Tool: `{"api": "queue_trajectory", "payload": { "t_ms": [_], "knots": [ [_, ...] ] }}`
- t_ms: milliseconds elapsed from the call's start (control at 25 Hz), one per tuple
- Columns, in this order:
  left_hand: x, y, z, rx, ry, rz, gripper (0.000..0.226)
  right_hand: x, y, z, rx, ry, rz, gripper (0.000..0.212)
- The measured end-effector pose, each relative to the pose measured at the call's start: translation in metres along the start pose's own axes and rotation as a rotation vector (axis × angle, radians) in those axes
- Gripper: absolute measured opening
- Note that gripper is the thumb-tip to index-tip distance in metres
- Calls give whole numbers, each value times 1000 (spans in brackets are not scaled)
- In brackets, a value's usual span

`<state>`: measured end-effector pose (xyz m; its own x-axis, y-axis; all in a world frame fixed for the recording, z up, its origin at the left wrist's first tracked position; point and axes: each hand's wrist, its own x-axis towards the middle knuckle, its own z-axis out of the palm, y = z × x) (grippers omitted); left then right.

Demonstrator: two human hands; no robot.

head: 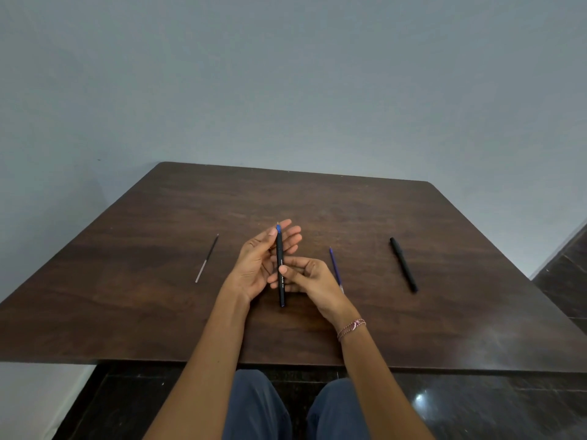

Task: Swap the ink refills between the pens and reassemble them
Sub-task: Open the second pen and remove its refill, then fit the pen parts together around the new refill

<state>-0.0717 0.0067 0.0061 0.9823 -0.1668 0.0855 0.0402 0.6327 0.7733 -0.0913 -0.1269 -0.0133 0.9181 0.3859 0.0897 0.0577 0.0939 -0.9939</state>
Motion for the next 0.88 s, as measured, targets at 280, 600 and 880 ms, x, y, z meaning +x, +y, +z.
{"api": "queue_trajectory", "payload": {
  "t_ms": [280,600,880],
  "knots": [
    [-4,3,2,128,82,-32,18,-2,-6,-4,28,-63,41,20],
    [-7,3,4,114,89,29,15,-2,-4,-4,-33,-15,26,17],
    [-2,1,0,259,158,95,13,1,-2,-3,-56,35,32,22]
  ]
}}
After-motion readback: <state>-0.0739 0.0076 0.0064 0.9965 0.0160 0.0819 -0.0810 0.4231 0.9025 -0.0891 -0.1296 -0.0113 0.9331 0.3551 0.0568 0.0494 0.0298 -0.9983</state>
